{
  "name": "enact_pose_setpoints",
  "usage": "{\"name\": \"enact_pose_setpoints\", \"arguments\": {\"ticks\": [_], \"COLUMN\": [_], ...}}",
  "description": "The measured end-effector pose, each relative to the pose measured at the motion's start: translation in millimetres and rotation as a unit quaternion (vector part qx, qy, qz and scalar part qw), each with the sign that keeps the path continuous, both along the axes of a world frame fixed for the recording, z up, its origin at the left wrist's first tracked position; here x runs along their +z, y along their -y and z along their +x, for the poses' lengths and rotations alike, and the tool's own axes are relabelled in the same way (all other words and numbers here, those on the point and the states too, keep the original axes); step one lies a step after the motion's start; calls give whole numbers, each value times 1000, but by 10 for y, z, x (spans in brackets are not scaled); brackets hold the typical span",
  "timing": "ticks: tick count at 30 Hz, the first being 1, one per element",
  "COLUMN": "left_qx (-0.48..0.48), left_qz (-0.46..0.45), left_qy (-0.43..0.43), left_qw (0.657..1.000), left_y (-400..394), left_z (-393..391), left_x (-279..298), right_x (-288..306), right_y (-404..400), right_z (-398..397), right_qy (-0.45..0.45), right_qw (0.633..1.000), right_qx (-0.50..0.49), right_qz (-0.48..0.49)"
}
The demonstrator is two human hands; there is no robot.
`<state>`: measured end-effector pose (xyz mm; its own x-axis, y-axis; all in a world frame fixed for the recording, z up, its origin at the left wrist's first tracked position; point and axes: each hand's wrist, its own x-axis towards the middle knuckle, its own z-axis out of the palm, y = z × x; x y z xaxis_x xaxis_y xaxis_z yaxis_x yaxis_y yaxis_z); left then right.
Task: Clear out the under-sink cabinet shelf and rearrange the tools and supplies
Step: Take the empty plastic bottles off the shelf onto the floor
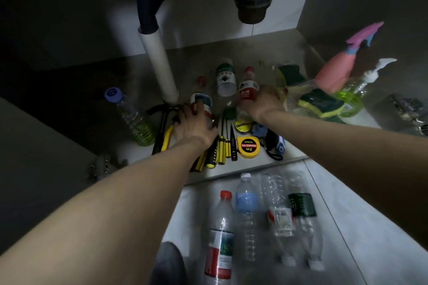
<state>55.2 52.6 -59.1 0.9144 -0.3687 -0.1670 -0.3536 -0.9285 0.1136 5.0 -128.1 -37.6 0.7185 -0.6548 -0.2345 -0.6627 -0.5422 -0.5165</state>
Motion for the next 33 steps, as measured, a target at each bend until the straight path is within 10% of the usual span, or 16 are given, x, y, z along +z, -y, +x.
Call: {"name": "enact_pose_setpoints", "arguments": {"ticks": [18, 24, 33], "left_qx": [22, -69, -139], "left_qz": [-219, -310, -124], "left_qy": [68, -115, -232], "left_qw": [973, 941, 955], "left_y": [-271, -549, -1258], "left_z": [-804, -1809, -3041], "left_x": [649, 592, 187], "right_x": [572, 788, 772], "right_y": [96, 126, 108], "right_z": [-1482, -2609, -3846], "right_qy": [175, 167, 67], "right_qw": [978, 979, 984], "right_qx": [-29, -54, -112], "right_qz": [107, 105, 122]}}
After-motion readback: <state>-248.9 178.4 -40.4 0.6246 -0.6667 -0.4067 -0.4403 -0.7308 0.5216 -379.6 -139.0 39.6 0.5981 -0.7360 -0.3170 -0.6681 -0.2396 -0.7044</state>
